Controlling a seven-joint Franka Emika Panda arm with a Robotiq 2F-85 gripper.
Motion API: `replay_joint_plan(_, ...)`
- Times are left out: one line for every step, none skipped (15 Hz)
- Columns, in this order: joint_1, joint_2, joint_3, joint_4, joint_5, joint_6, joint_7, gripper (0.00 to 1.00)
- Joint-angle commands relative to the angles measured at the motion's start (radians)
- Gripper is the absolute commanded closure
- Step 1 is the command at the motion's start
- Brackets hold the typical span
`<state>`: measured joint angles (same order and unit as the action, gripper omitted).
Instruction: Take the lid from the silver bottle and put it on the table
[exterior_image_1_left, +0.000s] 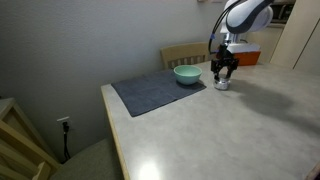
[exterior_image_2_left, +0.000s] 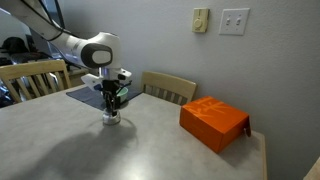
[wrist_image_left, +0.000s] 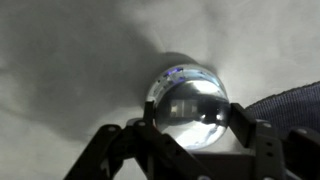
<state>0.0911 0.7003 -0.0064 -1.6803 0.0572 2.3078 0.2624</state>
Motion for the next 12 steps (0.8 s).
replay_joint_plan(-0.003,0.014,-0.001,0.031,0.0,-0.045,-0.012,0.54)
replay_joint_plan(-0.002,0.013,-0.001,0.031,0.0,-0.048,-0.01,0.56)
replay_joint_plan(0.0,0.012,-0.002,0.03,-0.001,-0.051,-0.008,0.56)
replay_joint_plan(0.004,0.008,-0.005,0.026,-0.005,-0.054,-0.003,0.56)
replay_joint_plan(0.01,0.002,-0.008,0.019,-0.01,-0.054,0.004,0.56)
replay_joint_plan(0.022,-0.01,-0.014,0.005,-0.022,-0.048,0.018,0.56)
replay_joint_plan(0.03,-0.021,-0.017,-0.007,-0.03,-0.048,0.027,0.56)
replay_joint_plan(0.046,-0.04,-0.023,-0.027,-0.045,-0.042,0.044,0.56)
replay_joint_plan(0.06,-0.058,-0.028,-0.044,-0.06,-0.039,0.06,0.56)
replay_joint_plan(0.08,-0.082,-0.039,-0.066,-0.085,-0.031,0.088,0.56)
replay_joint_plan(0.096,-0.101,-0.047,-0.081,-0.108,-0.028,0.111,0.56)
replay_joint_plan(0.11,-0.126,-0.057,-0.098,-0.131,-0.02,0.138,0.56)
